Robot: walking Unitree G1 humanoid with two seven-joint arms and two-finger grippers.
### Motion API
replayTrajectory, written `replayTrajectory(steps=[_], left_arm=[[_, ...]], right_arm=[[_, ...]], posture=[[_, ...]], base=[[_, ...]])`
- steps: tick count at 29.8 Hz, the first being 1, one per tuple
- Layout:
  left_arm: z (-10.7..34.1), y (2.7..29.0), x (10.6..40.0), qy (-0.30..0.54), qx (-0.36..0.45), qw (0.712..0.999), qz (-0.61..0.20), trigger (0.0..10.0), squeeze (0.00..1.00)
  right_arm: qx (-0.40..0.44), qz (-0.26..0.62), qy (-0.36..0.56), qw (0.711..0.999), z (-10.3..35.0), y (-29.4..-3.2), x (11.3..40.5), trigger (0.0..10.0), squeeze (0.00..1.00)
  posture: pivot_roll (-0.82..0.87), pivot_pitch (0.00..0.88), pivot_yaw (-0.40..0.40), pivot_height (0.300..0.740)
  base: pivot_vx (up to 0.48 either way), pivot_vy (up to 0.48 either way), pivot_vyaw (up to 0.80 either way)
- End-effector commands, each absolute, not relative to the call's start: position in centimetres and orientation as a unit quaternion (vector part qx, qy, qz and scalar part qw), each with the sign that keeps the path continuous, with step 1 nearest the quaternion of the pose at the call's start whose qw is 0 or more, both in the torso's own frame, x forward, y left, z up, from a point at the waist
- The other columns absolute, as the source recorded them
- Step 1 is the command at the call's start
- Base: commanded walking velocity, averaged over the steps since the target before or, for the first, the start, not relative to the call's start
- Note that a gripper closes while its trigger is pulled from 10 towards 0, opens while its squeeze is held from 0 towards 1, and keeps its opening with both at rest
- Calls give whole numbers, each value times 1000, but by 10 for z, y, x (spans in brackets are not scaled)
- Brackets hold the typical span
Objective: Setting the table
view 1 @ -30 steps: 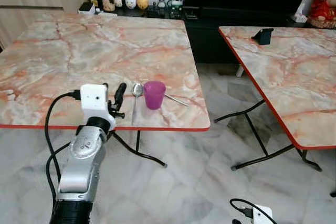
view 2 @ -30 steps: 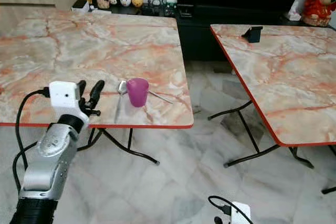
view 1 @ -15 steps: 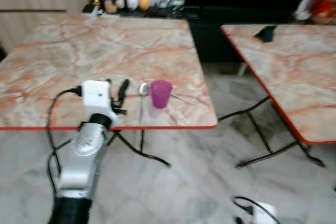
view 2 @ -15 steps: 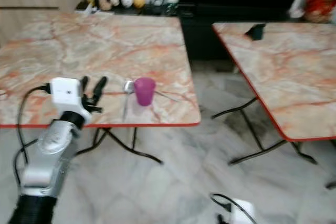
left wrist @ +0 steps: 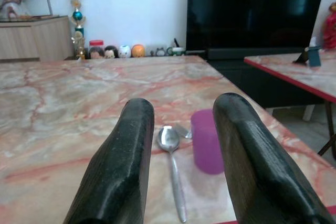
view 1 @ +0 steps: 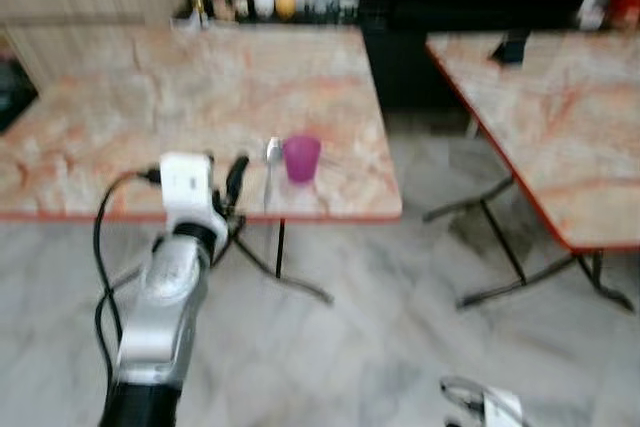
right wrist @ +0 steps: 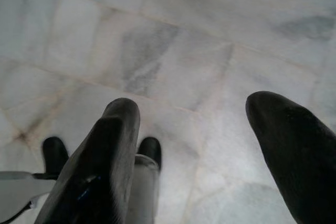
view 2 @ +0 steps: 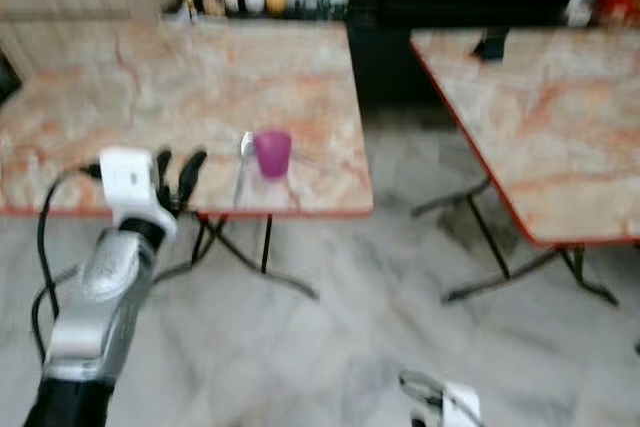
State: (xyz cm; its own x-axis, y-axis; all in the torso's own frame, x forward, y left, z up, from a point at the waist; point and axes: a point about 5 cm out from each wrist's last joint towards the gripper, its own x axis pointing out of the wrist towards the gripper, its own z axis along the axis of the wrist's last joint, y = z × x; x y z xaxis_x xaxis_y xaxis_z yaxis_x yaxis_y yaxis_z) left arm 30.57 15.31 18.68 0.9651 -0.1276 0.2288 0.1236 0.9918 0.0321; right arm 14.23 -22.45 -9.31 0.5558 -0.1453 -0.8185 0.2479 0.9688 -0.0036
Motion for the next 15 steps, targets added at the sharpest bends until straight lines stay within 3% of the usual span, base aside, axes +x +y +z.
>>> replayTrajectory(steps=[1, 8, 15], left_arm=[[186, 155, 305, -113, 12, 991, -63, 10000, 0], [186, 153, 306, -113, 9, 991, -66, 10000, 0], [186, 153, 305, -112, 9, 992, -65, 10000, 0]], right_arm=[[60, -114, 453, 882, -92, -223, 145, 10000, 0], [60, -114, 453, 882, -92, -224, 145, 10000, 0], [49, -107, 453, 884, -92, -224, 146, 10000, 0]], posture=[[133, 0, -51, 740], [132, 0, -52, 740], [132, 0, -52, 740]], base=[[0, 0, 0], [69, 0, 0], [244, 0, 0]])
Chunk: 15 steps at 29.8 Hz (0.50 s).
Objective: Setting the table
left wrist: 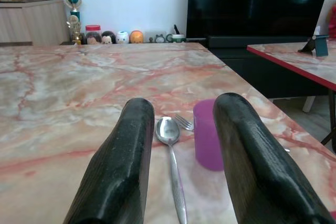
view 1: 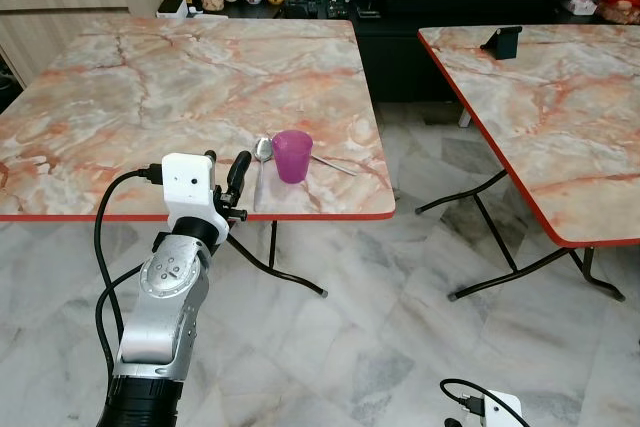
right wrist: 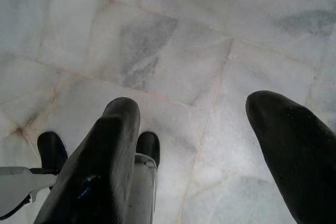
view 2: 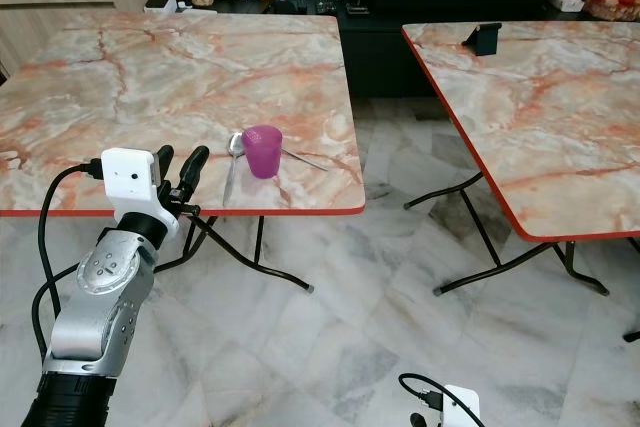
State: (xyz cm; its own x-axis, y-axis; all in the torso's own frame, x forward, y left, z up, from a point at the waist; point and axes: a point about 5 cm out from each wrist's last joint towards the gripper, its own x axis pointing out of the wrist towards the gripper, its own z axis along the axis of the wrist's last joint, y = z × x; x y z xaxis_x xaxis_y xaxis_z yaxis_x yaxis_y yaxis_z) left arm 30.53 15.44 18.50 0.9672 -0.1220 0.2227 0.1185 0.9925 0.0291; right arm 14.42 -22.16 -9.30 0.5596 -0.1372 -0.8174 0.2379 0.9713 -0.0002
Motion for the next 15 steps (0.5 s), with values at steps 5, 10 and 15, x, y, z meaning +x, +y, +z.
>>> replayTrajectory(steps=[5, 10, 15], left_arm=[[185, 154, 306, -110, 10, 992, -63, 10000, 0], [185, 153, 305, -109, 9, 992, -64, 10000, 0], [185, 153, 305, -110, 8, 992, -66, 10000, 0]], right_arm=[[54, -109, 452, 884, -92, -224, 146, 10000, 0], [56, -112, 452, 883, -92, -224, 146, 10000, 0], [57, -112, 452, 883, -92, -224, 146, 10000, 0]], posture=[[133, 0, -52, 740], [134, 0, -53, 740], [132, 0, -52, 740]], base=[[250, 0, 513], [253, 0, 0], [256, 0, 0]])
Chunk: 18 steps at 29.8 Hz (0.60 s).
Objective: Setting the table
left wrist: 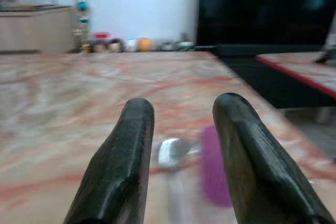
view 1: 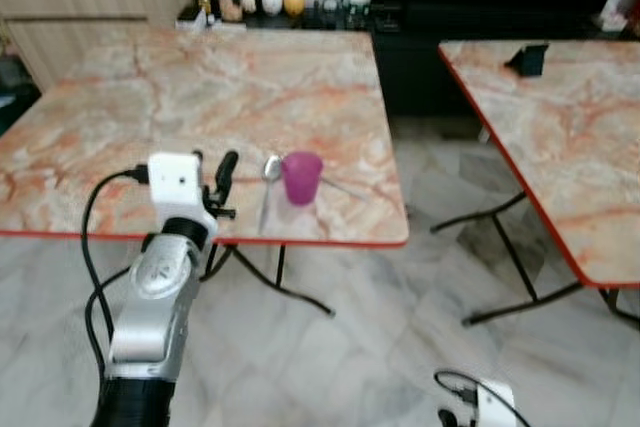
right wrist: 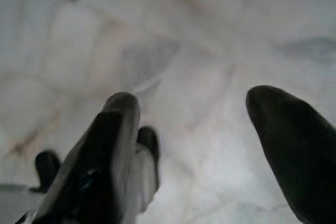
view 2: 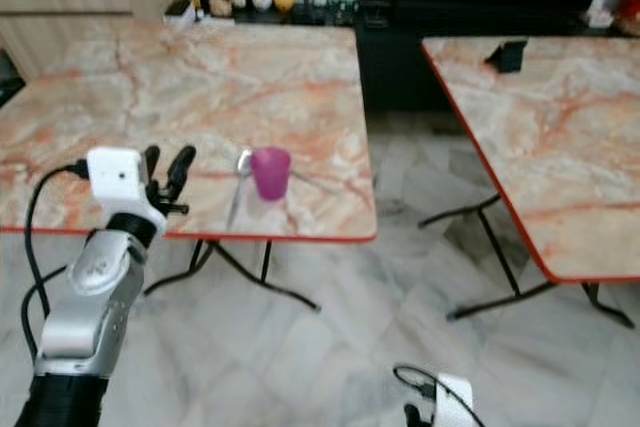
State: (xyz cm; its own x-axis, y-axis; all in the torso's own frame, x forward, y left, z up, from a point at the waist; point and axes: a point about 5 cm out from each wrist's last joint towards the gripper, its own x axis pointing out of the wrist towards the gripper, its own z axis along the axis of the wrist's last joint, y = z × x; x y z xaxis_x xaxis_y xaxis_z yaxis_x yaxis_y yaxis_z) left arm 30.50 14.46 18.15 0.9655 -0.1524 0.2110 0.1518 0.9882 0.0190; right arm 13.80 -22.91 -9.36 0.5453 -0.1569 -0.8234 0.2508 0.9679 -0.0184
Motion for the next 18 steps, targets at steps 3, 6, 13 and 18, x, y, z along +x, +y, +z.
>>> replayTrajectory(steps=[3, 6, 13, 18], left_arm=[[185, 152, 305, -109, 8, 992, -67, 10000, 0], [185, 152, 306, -107, 7, 992, -69, 10000, 0], [182, 149, 305, -101, 5, 991, -83, 10000, 0], [181, 146, 305, -99, 3, 991, -93, 10000, 0]], right_arm=[[57, -113, 452, 883, -92, -224, 145, 10000, 0], [57, -112, 452, 883, -92, -224, 146, 10000, 0], [57, -112, 453, 883, -92, -223, 145, 10000, 0], [58, -111, 453, 882, -92, -223, 145, 10000, 0]], posture=[[132, 0, -52, 740], [134, 0, -53, 740], [132, 0, -50, 740], [129, 0, -48, 740]], base=[[254, 0, 0], [251, 0, 0], [254, 0, 0], [256, 0, 0]])
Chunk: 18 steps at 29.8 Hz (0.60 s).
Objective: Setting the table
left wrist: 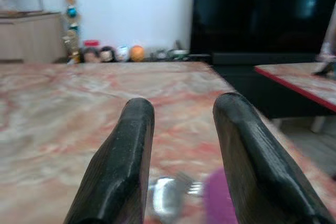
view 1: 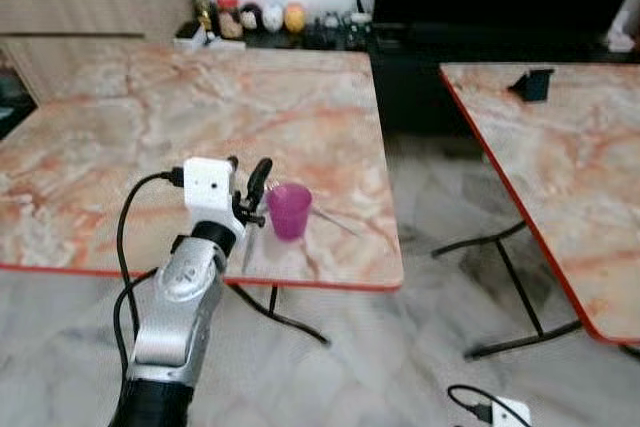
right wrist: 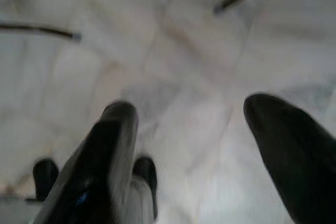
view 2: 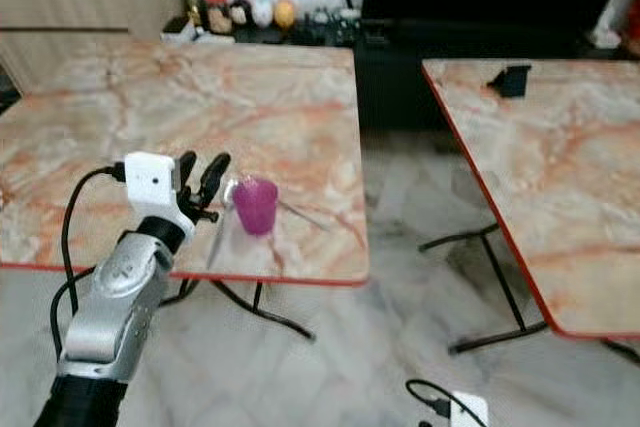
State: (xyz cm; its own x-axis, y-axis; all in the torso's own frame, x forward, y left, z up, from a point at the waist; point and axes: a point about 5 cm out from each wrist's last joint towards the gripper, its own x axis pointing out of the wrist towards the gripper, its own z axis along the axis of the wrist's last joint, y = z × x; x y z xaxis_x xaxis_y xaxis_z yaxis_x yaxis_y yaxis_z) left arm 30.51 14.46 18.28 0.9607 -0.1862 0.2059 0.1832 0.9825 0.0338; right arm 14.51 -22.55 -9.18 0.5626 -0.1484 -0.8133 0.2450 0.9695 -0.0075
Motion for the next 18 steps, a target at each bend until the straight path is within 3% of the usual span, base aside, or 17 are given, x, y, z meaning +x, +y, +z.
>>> replayTrajectory(steps=[1, 6, 13, 14, 15, 16, 18], left_arm=[[181, 145, 304, -98, 3, 991, -94, 10000, 0], [177, 143, 303, -81, 9, 990, -117, 10000, 0], [159, 142, 298, 3, -44, 987, -156, 10000, 0], [160, 143, 299, 7, -49, 987, -152, 10000, 455], [160, 143, 299, 7, -49, 987, -152, 10000, 455], [161, 143, 300, 11, -55, 987, -149, 10000, 1000], [162, 140, 303, 26, -80, 984, -158, 10000, 1000]], right_arm=[[58, -112, 454, 882, -92, -223, 144, 10000, 0], [59, -112, 455, 882, -93, -223, 144, 10000, 0], [59, -111, 456, 881, -93, -222, 144, 10000, 0], [60, -113, 455, 881, -93, -222, 144, 10000, 0], [60, -113, 455, 881, -93, -222, 144, 10000, 0], [60, -113, 455, 881, -93, -222, 144, 10000, 0], [63, -119, 454, 881, -93, -223, 144, 10000, 0]], posture=[[129, 0, -48, 740], [130, 0, -47, 740], [132, 0, -42, 740], [133, 0, -44, 740], [133, 0, -44, 740], [135, 0, -44, 740], [137, 0, -45, 740]], base=[[251, 0, 0], [250, 0, 0], [0, 0, 0], [0, 0, 0], [0, 0, 0], [0, 0, 0], [0, 0, 0]])
